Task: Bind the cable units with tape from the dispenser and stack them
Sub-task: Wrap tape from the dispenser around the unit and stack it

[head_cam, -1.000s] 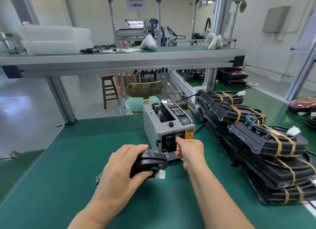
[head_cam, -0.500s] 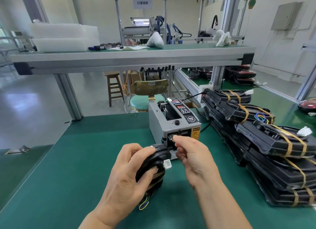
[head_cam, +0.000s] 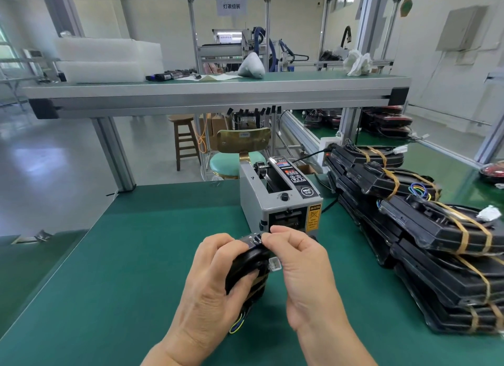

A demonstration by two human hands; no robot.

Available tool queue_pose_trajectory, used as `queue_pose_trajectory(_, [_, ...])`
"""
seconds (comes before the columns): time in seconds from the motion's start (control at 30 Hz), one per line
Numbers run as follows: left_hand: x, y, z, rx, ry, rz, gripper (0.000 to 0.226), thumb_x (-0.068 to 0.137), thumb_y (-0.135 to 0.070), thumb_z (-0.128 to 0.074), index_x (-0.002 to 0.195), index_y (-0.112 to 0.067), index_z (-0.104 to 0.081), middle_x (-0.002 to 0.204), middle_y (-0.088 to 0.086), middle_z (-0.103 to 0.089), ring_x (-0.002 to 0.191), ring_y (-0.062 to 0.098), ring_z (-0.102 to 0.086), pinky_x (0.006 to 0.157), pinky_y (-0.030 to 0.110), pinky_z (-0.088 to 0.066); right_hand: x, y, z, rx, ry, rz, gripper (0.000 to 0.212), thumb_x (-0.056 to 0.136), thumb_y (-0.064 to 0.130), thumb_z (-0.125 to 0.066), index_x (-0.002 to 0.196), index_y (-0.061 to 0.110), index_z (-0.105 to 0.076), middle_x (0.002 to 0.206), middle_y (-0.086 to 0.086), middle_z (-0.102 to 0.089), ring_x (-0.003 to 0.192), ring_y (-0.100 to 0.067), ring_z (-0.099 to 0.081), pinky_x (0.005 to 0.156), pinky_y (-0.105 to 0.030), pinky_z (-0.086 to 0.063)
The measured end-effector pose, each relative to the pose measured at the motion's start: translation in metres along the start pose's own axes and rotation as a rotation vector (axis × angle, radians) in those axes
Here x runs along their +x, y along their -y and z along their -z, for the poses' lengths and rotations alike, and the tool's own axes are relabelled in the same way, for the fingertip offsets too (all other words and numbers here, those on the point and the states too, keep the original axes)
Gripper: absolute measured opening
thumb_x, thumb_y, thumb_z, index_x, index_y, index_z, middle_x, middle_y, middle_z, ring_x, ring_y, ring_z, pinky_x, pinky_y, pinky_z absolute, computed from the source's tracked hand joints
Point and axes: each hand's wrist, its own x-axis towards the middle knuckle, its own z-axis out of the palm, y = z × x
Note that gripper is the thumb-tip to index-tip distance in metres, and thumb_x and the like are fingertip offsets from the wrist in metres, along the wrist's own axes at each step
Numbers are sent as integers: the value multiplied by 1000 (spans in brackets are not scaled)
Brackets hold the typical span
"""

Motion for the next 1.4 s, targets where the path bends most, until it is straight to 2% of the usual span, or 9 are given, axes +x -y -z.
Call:
queue_pose_trajectory(0.27, [0, -5, 1, -6, 8, 2, 44, 83, -26, -62, 124, -32, -47, 115, -9, -48, 103, 20, -54, 85, 31, -49, -1, -6, -2, -106, -1, 124, 30, 76, 0, -75, 50, 13, -68, 100, 0, -66, 70, 6, -59, 60, -6, -43])
queue_pose_trajectory(0.63, [0, -9, 4, -13, 36, 57, 41, 86, -31, -61, 126, -33, -55, 110, -3, -50, 100, 22, -56, 82, 36, -51, -3, -9, -1, -167, 5, 163, 24, 77, 4, -75, 56, 14, -69, 94, 4, -67, 75, 4, -61, 61, -9, -45])
queue_pose_trajectory(0.73, [0, -8, 4, -18, 48, 59, 42, 86, -29, -61, 127, -32, -56, 111, -2, -50, 101, 23, -56, 83, 36, -51, -3, -11, 1, -173, -5, 173, 21, 80, 15, -76, 60, 15, -70, 95, 6, -67, 80, 1, -62, 65, -11, -45])
queue_pose_trajectory(0.87, [2, -10, 2, 4, 63, 40, 42, 86, -28, -60, 128, -33, -55, 111, -4, -49, 100, 23, -55, 84, 33, -49, -4, -14, 1, -169, -72, 198, 33, 90, 38, -66, 65, 17, -68, 91, 13, -64, 80, -1, -62, 72, -22, -43])
queue_pose_trajectory(0.97, [1, -9, 2, 8, 49, 48, 41, 86, -30, -60, 127, -33, -55, 111, -3, -50, 99, 23, -56, 83, 35, -51, -3, -17, 1, -172, -126, 200, 39, 78, 58, -60, 75, 20, -66, 94, 8, -64, 88, -9, -63, 76, -27, -48])
queue_pose_trajectory(1.03, [0, -8, 3, 0, 31, 60, 41, 86, -30, -60, 127, -33, -56, 111, -2, -51, 98, 24, -57, 82, 38, -52, -1, -17, 3, -179, -135, 180, 42, 73, 63, -62, 83, 22, -63, 99, 0, -63, 89, -11, -62, 73, -23, -49])
queue_pose_trajectory(1.1, [-1, -8, 3, -1, 29, 60, 41, 86, -30, -61, 126, -34, -56, 110, -2, -51, 97, 24, -57, 80, 37, -51, 1, -17, 3, -286, -98, 172, 39, 71, 58, -72, 89, 26, -59, 100, 3, -62, 91, -6, -59, 75, -20, -46])
queue_pose_trajectory(1.23, [-1, -9, 1, 4, 27, 45, 40, 86, -31, -61, 126, -34, -56, 109, -1, -50, 97, 24, -56, 79, 36, -51, 6, -18, 2, -366, -40, 140, 32, 74, 32, -82, 94, 28, -58, 102, 7, -62, 98, -4, -58, 86, -26, -49])
queue_pose_trajectory(1.4, [-3, -4, 4, 2, 0, 40, 42, 87, -30, -62, 128, -35, -54, 112, -3, -50, 101, 21, -56, 84, 31, -50, 21, -20, 9, -401, -45, 305, 13, 82, 18, -75, 85, 24, -64, 83, 13, -68, 79, 0, -62, 70, -11, -46])
